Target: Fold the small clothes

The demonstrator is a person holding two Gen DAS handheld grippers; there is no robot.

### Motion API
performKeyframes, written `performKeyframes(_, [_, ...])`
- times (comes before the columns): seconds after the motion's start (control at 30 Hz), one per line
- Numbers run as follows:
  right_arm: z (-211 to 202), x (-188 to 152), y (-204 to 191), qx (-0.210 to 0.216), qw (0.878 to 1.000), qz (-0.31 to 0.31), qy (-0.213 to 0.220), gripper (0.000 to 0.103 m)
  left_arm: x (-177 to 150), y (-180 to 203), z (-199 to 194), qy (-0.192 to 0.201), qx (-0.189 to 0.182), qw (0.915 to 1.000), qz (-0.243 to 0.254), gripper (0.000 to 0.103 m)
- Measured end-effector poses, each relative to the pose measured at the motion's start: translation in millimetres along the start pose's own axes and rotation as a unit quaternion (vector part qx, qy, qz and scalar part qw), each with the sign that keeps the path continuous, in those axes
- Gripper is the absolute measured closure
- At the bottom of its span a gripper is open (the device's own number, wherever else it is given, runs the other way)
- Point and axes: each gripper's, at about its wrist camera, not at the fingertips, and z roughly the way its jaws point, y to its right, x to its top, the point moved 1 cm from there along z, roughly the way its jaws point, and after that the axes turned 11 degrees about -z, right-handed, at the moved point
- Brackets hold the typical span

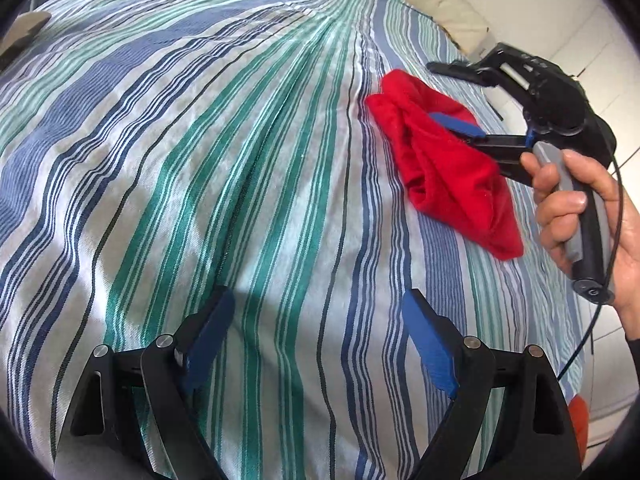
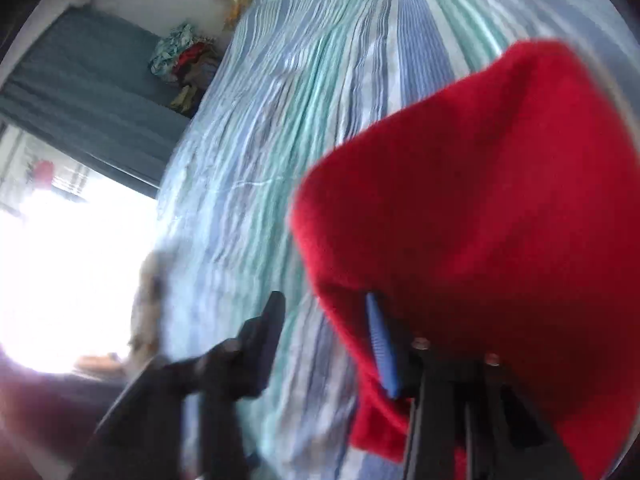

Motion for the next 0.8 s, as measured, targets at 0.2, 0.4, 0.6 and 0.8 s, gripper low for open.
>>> performKeyframes(0.2, [-82.2,1.6,-5.1,0.044,0.995,-0.05,0.073,0.044,1.6,-1.5,1.2,-0.001,-0.004,0.9999,-0.01,0.016])
performKeyframes(0.4, [-83.9,-43.8,24.6,-0.004,0.997,-0.067,0.039,0.044,1.1,1.6,1.8,0.001,0.003,1.0,-0.004,0.015])
performKeyframes(0.6, [-1.8,-122.2,-14.6,-0.069,0.973,-0.217,-0.046,0.044,36.7,-5.9,-31.2,0.036,-0.056,0.9951,-0.073,0.017])
performKeyframes(0.8, [-59.8,-121.5,-28.3,-0.075,0.972,-0.219,0.025,0.042,103.9,78.3,20.3,-0.046,-0.147,0.9879,0.019,0.008])
